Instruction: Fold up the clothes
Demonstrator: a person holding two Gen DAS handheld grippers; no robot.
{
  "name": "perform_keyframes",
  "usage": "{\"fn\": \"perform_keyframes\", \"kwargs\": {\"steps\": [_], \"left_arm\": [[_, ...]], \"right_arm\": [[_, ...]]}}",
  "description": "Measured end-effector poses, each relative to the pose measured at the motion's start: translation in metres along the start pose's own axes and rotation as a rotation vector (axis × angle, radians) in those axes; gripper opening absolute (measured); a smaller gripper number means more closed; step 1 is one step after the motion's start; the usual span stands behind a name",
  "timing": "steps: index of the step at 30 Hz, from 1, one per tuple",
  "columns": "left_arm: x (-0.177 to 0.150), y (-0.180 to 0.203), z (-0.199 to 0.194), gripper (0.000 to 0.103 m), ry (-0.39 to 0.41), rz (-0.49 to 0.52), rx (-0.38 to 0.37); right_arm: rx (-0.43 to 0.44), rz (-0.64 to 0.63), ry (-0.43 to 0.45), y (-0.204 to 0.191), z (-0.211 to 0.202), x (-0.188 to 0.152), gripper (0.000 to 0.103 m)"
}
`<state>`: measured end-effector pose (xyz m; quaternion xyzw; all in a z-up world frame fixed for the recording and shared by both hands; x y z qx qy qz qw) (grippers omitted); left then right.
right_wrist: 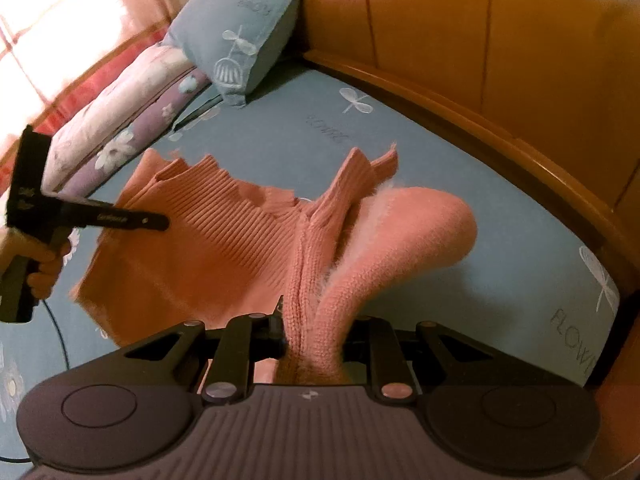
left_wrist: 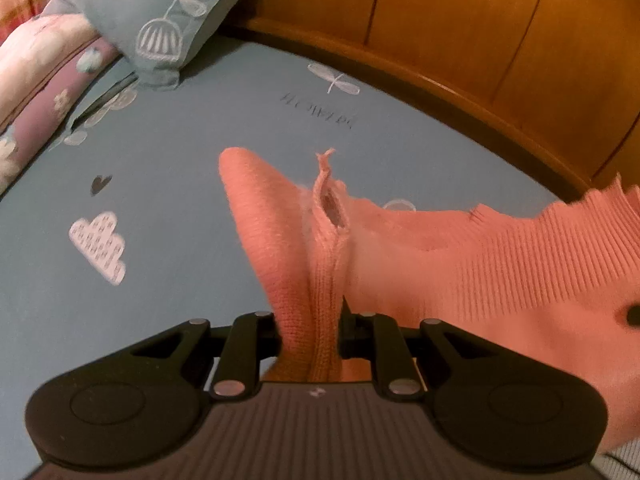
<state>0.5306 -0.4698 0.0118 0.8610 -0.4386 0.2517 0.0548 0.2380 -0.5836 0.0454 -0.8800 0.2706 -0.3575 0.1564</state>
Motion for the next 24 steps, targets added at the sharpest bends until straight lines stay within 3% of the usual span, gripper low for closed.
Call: {"fn": "perform_keyframes", "kwargs": {"steps": [12,24], "left_arm": [[0.055,0.04,0.039,0.015,0.066,0.089,-0.014],[0.061,0.054,0.081,0.016,0.045,0.114,-0.006]], "right_arm": [[-0.021,0.09,0.021,0.019,0.008,-0.007,0.022],[-0.046,0.224,-0.005,0.046,0.023,-0.034,0.022]]}}
Point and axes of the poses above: each gripper's, at about its wrist camera, not at the fingertips, and z roughly the way its jaws point, y to its right, x to its top, the point moved 3 cm from there along z, roughly the way its jaws point, and after that the axes turned 14 degrees about x, right-handed, at the moved point
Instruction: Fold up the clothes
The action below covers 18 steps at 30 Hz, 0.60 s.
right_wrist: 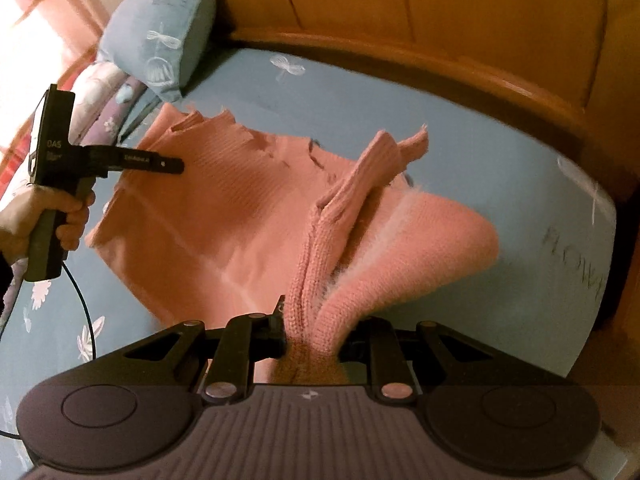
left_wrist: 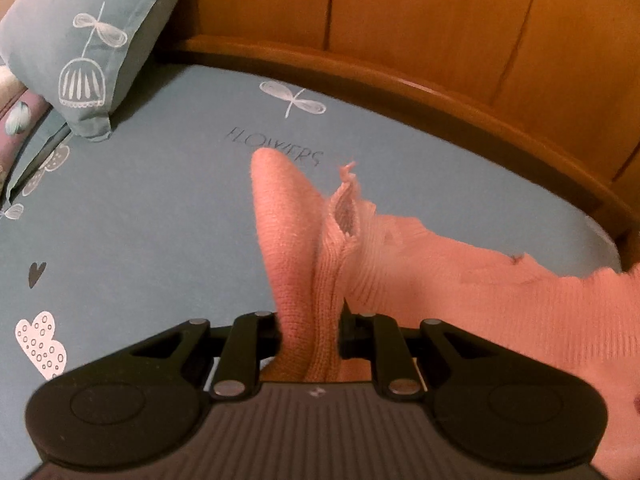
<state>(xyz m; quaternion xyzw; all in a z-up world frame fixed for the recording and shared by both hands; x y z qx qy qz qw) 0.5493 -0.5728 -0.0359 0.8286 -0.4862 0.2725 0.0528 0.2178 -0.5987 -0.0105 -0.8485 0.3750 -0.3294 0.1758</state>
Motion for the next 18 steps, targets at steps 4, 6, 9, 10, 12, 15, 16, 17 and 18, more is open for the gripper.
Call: {"fn": "perform_keyframes", "kwargs": {"steps": [4,6,9,10,12,15,16,17,18], "left_arm": [[0.004,-0.002,0.007,0.016,-0.003,-0.008,0.007],[0.005,-0.001,0.006,0.016,-0.001,0.003,0.005],[0.005,0.0,0.01,0.016,-0.005,0.027,0.006],[0.004,-0.003,0.015,0.016,-0.016,0.017,0.01],[-0.001,-0.009,0.026,0.016,-0.039,-0.011,0.014],[-0.009,-0.014,0.044,0.017,-0.062,-0.031,0.025],[-0.011,-0.014,0.049,0.017,-0.068,-0.035,0.027],[-0.014,-0.015,0.055,0.017,-0.074,-0.038,0.028],[-0.015,-0.015,0.06,0.017,-0.079,-0.041,0.029]], "right_arm": [[-0.001,0.017,-0.004,0.002,0.002,-0.004,0.022],[-0.001,0.031,-0.001,0.004,0.001,-0.003,0.022],[-0.006,0.039,-0.006,0.008,0.004,-0.005,0.022],[-0.011,0.041,-0.009,0.01,0.006,-0.007,0.022],[-0.028,0.072,-0.026,0.021,0.013,-0.016,0.022],[-0.054,0.119,-0.053,0.038,0.024,-0.031,0.022],[-0.06,0.143,-0.055,0.046,0.027,-0.035,0.022],[-0.066,0.168,-0.058,0.054,0.03,-0.039,0.022],[-0.062,0.193,-0.053,0.061,0.033,-0.041,0.022]]}}
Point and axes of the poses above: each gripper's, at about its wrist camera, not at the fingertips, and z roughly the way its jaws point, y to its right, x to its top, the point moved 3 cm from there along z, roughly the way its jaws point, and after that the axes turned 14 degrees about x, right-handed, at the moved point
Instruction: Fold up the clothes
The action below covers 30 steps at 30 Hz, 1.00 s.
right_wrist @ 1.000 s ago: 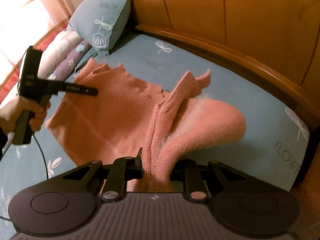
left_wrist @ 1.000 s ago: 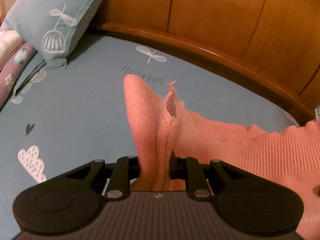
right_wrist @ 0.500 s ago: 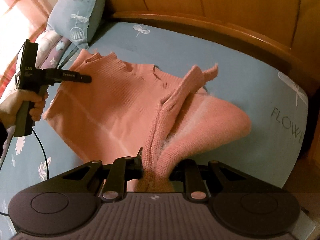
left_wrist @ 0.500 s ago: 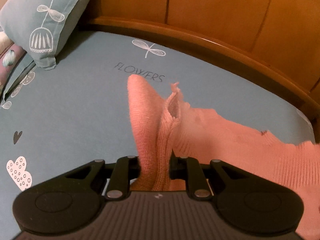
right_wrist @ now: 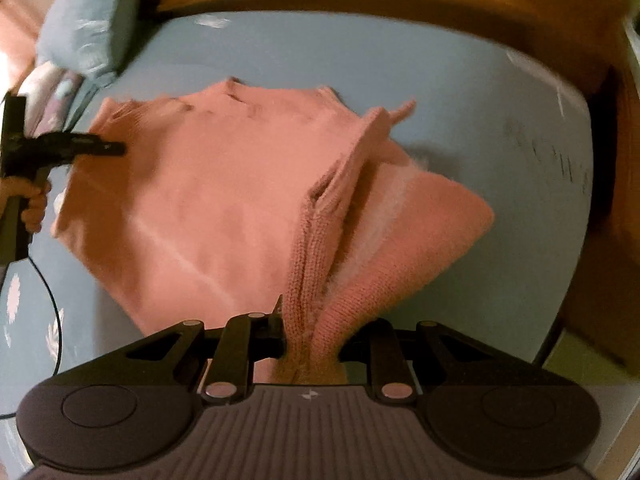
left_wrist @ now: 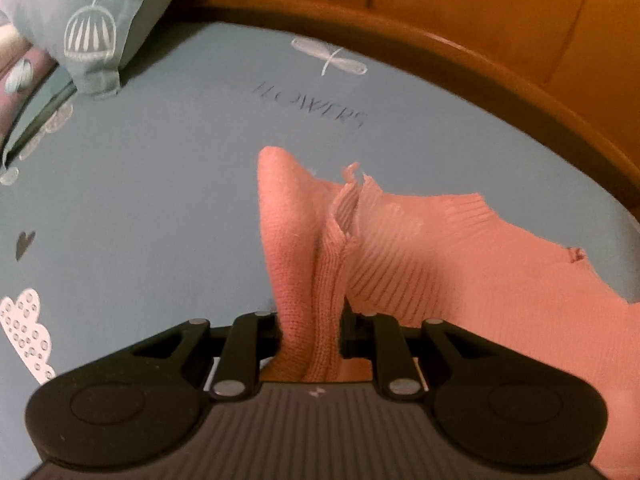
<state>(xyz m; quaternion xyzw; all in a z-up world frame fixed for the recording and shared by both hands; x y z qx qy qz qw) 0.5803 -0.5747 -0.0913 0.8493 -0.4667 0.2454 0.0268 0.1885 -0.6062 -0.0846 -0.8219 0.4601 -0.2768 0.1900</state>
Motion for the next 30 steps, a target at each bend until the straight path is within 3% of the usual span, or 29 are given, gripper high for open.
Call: {"fn": "perform_keyframes", "kwargs": {"steps": [8,11,13,15,23,30], "left_arm": [[-0.004,0.008,0.027,0.019,-0.013,0.021,0.042],[-0.003,0.01,0.03,0.03,-0.007,0.046,0.07],[-0.002,0.007,0.031,0.04,-0.016,0.047,0.081],[-0.001,0.002,0.031,0.043,-0.03,0.031,0.078],[-0.004,-0.017,0.01,0.046,-0.011,0.037,0.12],[-0.022,-0.059,-0.021,0.045,-0.01,-0.101,0.128]], "right_arm": [[0.001,0.146,0.01,0.042,0.035,-0.003,0.028],[0.04,0.217,0.041,0.058,0.043,-0.005,0.035],[0.066,0.224,0.047,0.062,0.043,-0.007,0.037],[0.091,0.23,0.052,0.065,0.043,-0.009,0.037],[0.088,0.233,-0.038,0.066,0.046,0.001,0.042],[0.053,0.174,-0.103,0.054,0.053,0.006,0.053]]}}
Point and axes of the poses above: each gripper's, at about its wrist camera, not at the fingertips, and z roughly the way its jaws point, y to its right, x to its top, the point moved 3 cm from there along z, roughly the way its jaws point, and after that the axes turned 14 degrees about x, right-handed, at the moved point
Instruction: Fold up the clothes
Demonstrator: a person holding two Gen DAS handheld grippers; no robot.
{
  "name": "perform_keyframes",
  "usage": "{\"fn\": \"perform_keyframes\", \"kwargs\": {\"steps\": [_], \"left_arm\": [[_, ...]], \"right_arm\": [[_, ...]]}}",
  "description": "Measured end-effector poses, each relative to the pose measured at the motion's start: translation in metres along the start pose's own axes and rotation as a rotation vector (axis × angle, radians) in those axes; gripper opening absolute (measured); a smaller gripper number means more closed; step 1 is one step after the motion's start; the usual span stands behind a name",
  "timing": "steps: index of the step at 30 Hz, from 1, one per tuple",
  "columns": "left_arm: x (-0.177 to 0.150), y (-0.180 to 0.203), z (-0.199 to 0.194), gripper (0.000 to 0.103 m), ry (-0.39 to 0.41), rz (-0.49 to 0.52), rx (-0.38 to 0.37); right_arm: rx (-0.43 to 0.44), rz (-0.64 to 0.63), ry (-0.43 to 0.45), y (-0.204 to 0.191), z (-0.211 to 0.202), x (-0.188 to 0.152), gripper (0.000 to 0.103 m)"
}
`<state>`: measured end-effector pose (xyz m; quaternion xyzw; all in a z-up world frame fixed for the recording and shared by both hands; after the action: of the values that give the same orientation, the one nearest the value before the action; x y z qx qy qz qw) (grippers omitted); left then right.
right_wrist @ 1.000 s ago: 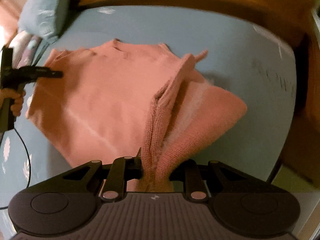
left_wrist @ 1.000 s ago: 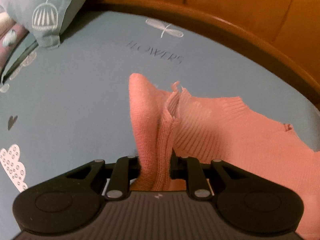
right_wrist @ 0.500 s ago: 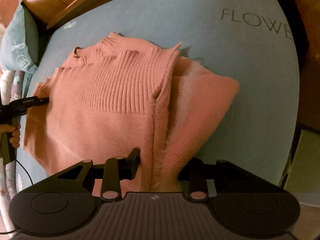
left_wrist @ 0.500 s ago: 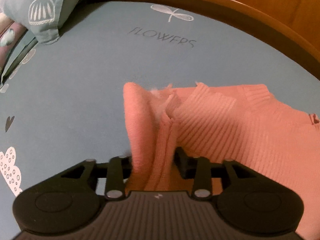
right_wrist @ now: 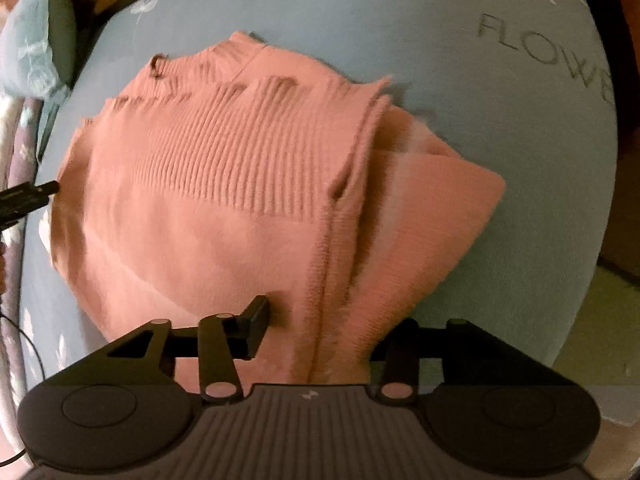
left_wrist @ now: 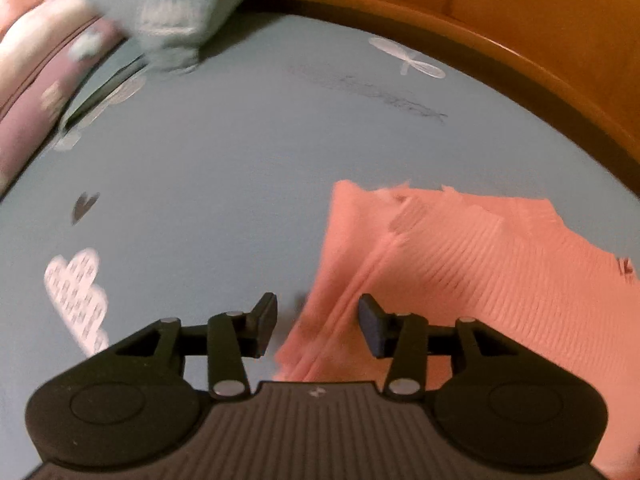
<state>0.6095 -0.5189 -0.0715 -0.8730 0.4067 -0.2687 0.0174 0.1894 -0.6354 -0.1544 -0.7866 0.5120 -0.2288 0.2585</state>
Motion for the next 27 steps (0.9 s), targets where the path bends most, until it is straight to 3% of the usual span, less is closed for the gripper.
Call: {"fn": "perform_keyframes", "kwargs": {"steps": [6,13,18,22,27], "left_arm": [[-0.046,0.007,-0.051,0.045,0.048,0.071,-0.025],[-0.117,0.068,-0.1,0.045,0.09,0.207,-0.127],[-0.141,0.106,-0.139,0.045,0.096,0.212,-0.272],[-0.152,0.133,-0.16,0.05,0.128,0.21,-0.334],[-0.166,0.172,-0.165,0.05,0.104,0.195,-0.444]], "right_arm": [[-0.041,-0.049,-0.007,-0.011,0.007,-0.004,0.063],[-0.086,-0.047,-0.006,-0.012,-0.013,-0.017,0.063],[-0.125,-0.038,0.062,-0.011,-0.051,-0.026,0.063],[-0.092,0.016,0.16,0.011,-0.074,-0.023,0.063],[0.064,0.176,0.222,0.059,-0.076,-0.005,0.063]]}}
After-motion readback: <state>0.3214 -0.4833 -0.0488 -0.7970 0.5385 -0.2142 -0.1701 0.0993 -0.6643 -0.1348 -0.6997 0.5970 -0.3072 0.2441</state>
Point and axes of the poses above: each gripper's, at about its wrist camera, not at the fingertips, and z roughly the way its jaws point, y to its right, x to its top, the point moved 3 cm from there along z, roughly the way its jaws point, and after that the axes turned 14 degrees about x, right-handed, at the moved point
